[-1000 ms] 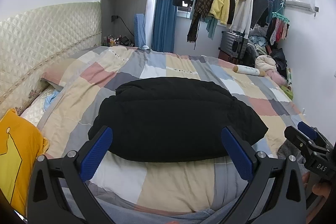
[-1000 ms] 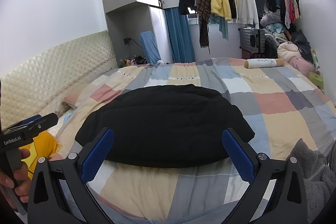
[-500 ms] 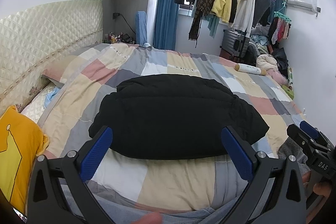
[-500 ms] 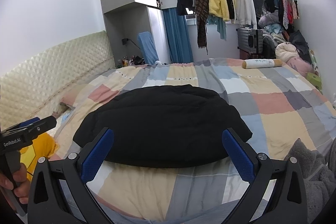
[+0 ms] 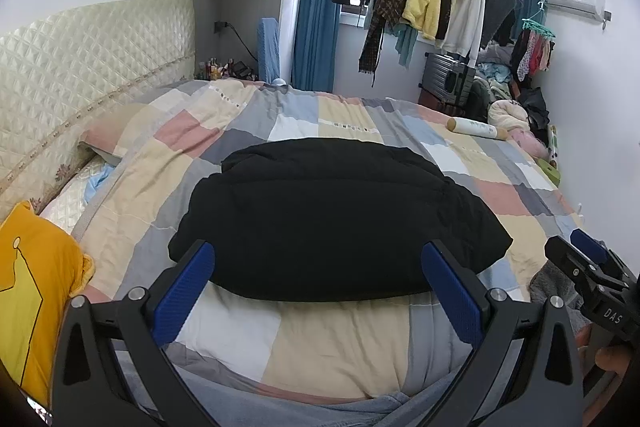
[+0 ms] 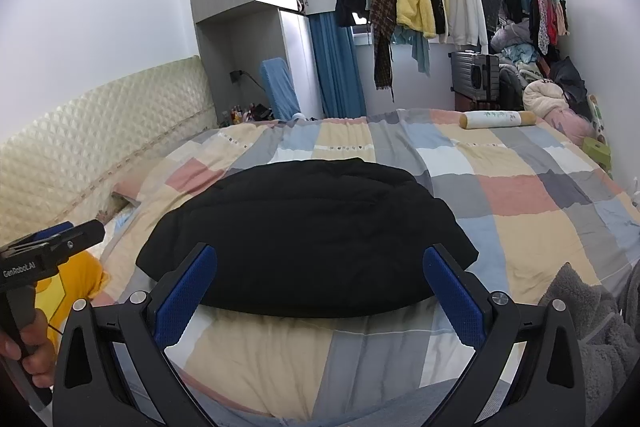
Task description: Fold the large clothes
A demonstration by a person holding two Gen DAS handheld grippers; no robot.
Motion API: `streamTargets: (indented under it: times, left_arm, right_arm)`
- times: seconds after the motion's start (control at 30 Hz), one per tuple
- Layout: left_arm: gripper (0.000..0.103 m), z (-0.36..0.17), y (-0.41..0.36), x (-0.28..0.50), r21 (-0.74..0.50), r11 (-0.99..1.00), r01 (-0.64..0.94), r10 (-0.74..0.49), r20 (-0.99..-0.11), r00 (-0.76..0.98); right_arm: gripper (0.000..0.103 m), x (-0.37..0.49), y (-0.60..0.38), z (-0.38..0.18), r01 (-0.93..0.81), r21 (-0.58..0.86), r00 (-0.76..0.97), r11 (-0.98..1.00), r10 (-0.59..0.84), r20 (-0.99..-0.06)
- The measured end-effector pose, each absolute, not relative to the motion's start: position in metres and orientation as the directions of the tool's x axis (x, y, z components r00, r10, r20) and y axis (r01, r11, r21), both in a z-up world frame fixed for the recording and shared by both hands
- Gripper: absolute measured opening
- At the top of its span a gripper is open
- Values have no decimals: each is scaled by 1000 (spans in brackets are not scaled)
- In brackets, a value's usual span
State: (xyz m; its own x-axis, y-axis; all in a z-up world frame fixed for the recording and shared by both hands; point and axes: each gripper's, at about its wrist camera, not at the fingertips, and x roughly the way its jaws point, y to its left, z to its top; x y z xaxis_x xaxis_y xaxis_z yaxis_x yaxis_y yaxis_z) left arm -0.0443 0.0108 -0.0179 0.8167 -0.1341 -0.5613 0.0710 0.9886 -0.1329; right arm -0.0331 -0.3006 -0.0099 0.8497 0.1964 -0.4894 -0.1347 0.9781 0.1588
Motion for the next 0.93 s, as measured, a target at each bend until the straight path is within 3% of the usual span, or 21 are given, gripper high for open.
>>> streamTargets:
  times: [0.93]
  left_arm:
    - [103, -9, 14, -45, -132, 989, 68, -131, -556, 821]
  right_arm:
    - [103, -38, -309, -8, -108, 153, 864, 982, 169, -474]
